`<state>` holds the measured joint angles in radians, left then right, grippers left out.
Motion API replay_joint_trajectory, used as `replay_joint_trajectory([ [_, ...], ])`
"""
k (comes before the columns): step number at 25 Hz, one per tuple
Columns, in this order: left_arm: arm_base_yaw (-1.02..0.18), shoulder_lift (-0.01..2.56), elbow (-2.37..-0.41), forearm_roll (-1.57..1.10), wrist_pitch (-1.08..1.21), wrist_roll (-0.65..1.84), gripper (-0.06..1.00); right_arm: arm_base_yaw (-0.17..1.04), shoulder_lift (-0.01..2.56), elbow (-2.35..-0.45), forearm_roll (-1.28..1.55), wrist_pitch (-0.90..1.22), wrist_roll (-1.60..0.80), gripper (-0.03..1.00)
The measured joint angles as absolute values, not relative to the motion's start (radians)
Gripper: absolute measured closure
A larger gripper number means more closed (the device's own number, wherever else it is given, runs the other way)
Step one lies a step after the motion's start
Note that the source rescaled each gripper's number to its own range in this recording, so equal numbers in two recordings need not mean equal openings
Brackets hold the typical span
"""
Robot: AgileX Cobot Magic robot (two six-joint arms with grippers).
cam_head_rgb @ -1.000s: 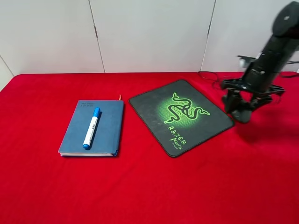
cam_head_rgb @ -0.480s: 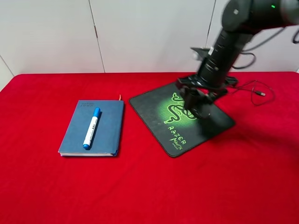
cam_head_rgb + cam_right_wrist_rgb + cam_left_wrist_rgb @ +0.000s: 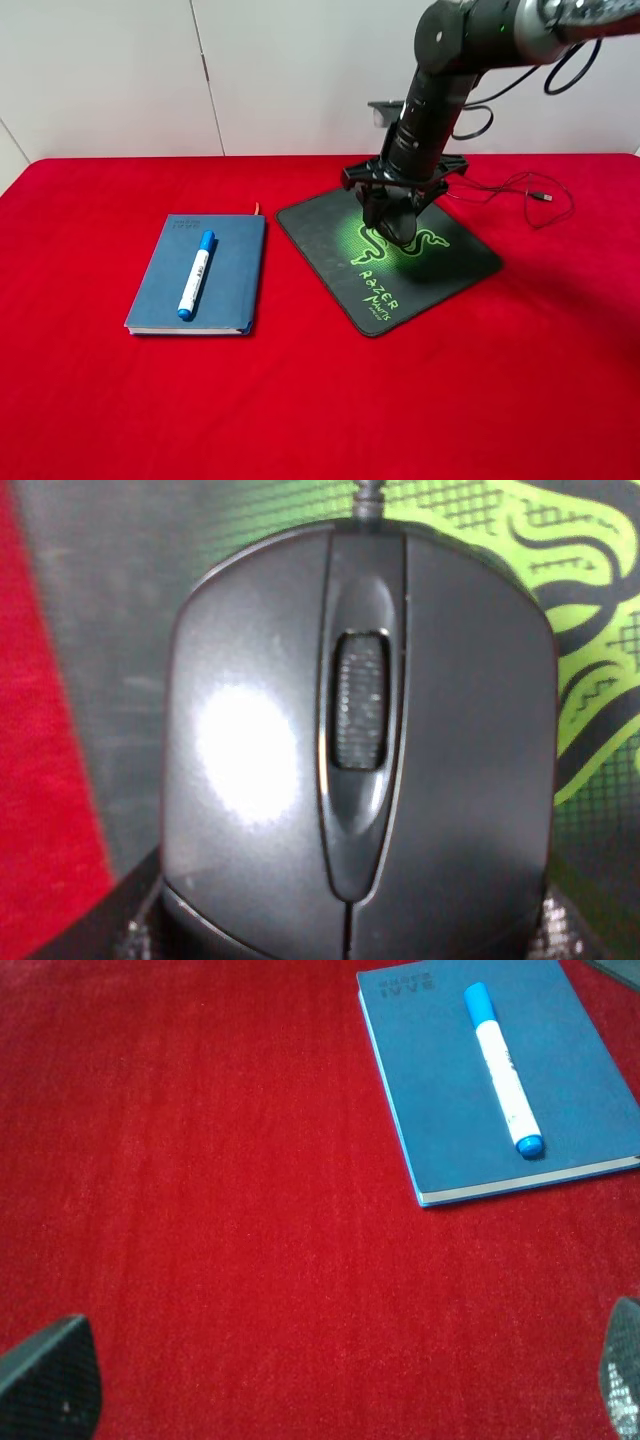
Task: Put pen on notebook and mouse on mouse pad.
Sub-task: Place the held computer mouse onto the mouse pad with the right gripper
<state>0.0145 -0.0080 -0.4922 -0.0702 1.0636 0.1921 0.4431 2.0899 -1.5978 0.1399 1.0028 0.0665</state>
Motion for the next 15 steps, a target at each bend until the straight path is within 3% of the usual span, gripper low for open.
replay_joint_trajectory([
  [15, 0.014, -0.008, -0.492, -0.070, 1.064, 0.192, -0.05, 0.443, 2.151, -1.598, 0.089, 0.891, 0.067, 0.97],
])
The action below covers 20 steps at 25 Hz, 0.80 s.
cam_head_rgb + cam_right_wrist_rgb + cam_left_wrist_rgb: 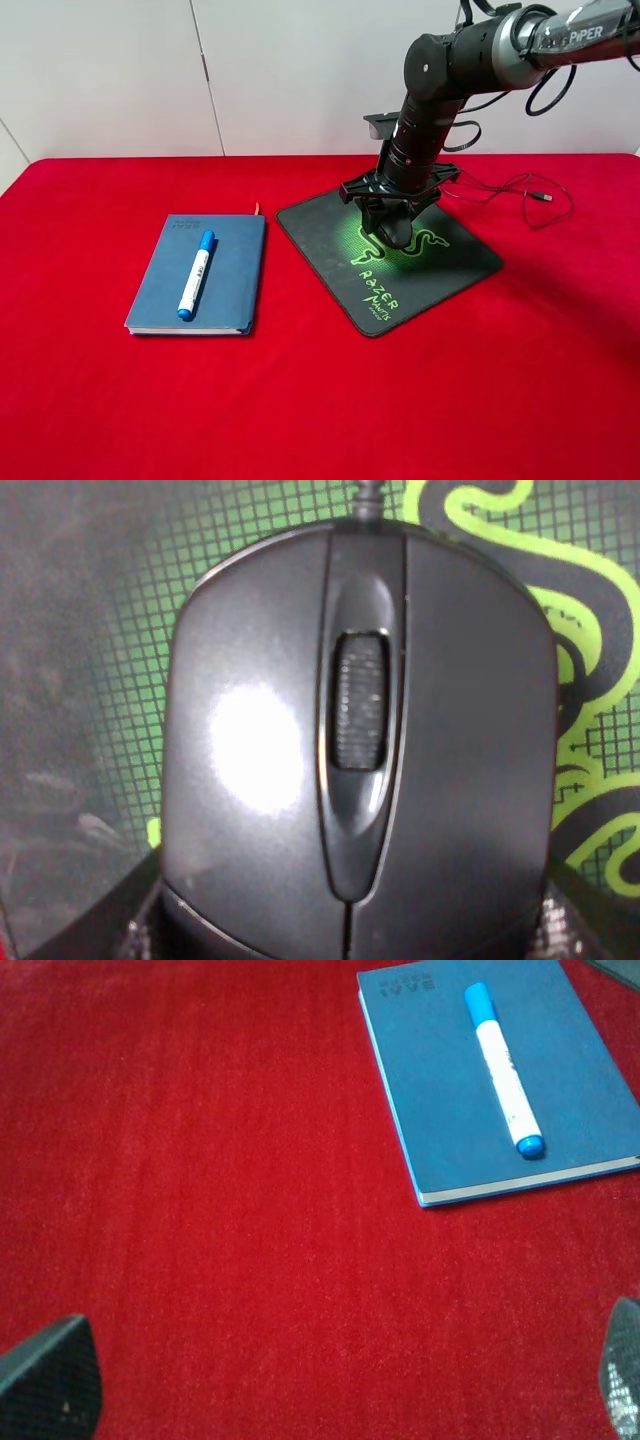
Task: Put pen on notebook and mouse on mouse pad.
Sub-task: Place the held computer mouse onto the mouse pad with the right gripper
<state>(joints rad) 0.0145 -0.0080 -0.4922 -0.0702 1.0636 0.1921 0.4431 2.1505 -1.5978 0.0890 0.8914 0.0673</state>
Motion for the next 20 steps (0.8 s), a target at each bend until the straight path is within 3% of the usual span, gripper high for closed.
replay_joint_trajectory([
  [10, 0.014, -0.008, -0.492, -0.070, 1.064, 0.192, -0.05, 0.443, 2.151, -1.598, 0.028, 0.887, 0.090, 0.95],
  [11, 0.014, -0.008, -0.492, -0.070, 1.064, 0.192, -0.05, 0.443, 2.151, -1.598, 0.017, 0.887, 0.094, 0.82],
  [12, 0.014, -0.008, -0.492, -0.070, 1.064, 0.192, -0.05, 0.443, 2.151, -1.598, 0.010, 0.887, 0.096, 0.50],
  [13, 0.014, -0.008, -0.492, -0.070, 1.064, 0.192, -0.05, 0.443, 2.151, -1.598, 0.006, 0.887, 0.097, 0.28],
  [14, 0.014, -0.008, -0.492, -0.070, 1.064, 0.192, -0.05, 0.443, 2.151, -1.598, 0.000, 0.887, 0.097, 0.15],
  [17, 0.014, -0.008, -0.492, -0.070, 1.064, 0.192, -0.05, 0.443, 2.151, -1.598, 0.000, 0.886, 0.097, 0.01],
  [20, 0.014, -0.008, -0.492, -0.070, 1.064, 0.192, -0.05, 0.443, 2.151, -1.598, 0.007, 0.881, 0.097, -0.03],
])
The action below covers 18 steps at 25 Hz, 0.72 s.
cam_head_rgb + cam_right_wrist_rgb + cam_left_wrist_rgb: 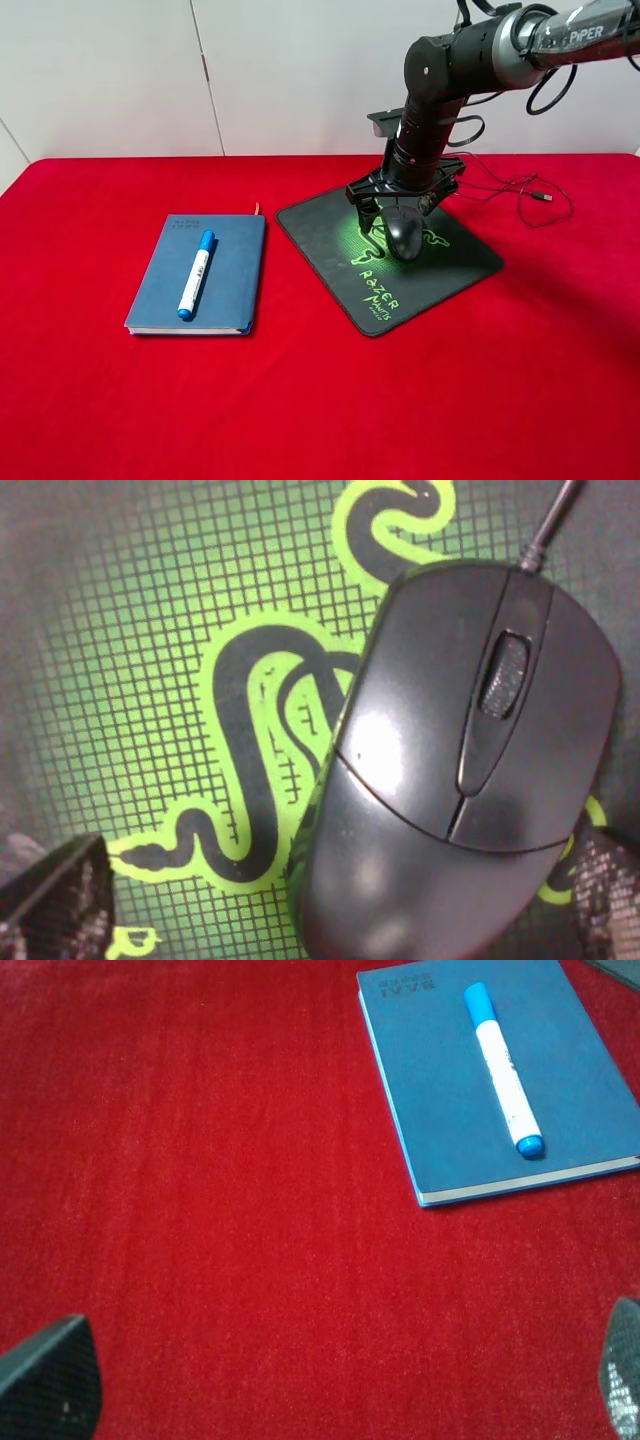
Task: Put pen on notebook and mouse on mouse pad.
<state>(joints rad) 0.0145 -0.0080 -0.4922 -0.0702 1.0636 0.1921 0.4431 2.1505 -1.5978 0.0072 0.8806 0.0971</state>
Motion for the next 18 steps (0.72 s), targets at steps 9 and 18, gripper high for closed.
replay_joint_trajectory([
  [9, 0.014, -0.008, -0.492, -0.070, 1.064, 0.192, -0.05, 0.443, 2.151, -1.598, 0.011, 0.876, 0.097, -0.03],
  [18, 0.014, -0.008, -0.492, -0.070, 1.064, 0.192, -0.05, 0.443, 2.150, -1.599, 0.011, 0.969, 0.098, -0.03],
])
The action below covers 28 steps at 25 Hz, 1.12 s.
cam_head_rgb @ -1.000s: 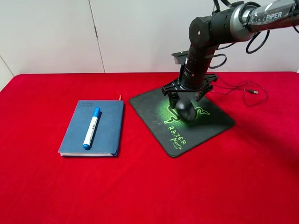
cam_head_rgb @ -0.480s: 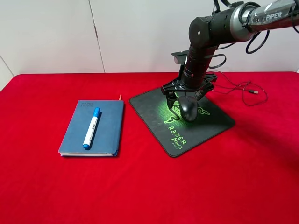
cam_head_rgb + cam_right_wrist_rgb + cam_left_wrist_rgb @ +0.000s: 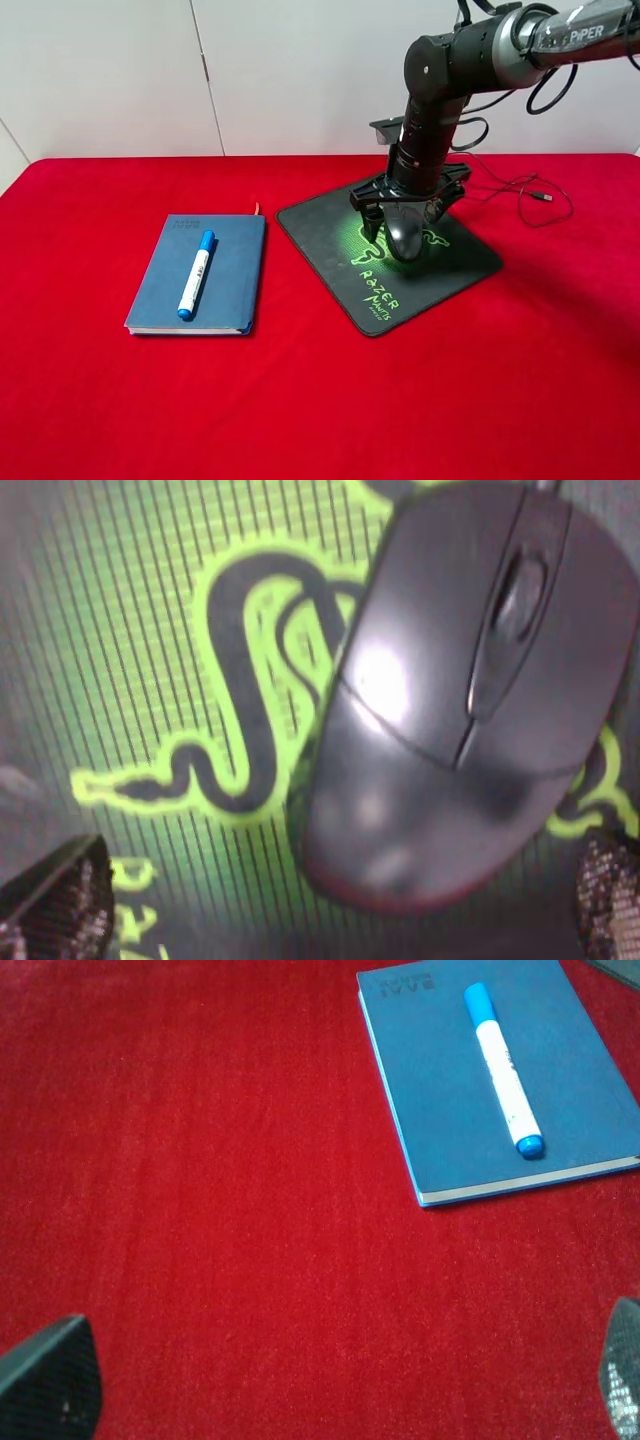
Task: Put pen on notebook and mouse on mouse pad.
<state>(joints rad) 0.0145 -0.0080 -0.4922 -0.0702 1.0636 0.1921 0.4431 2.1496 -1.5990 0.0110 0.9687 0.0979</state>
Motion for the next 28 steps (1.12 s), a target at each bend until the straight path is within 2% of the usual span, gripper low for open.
replay_joint_trajectory([
  [20, 0.014, -0.008, -0.492, -0.070, 1.063, 0.192, -0.05, 0.443, 1.906, -1.596, 0.007, 1.211, 0.066, -0.03],
  [28, 0.014, -0.008, -0.492, -0.070, 1.063, 0.192, -0.05, 0.443, 1.703, -1.468, 0.007, 1.214, 0.065, -0.03],
])
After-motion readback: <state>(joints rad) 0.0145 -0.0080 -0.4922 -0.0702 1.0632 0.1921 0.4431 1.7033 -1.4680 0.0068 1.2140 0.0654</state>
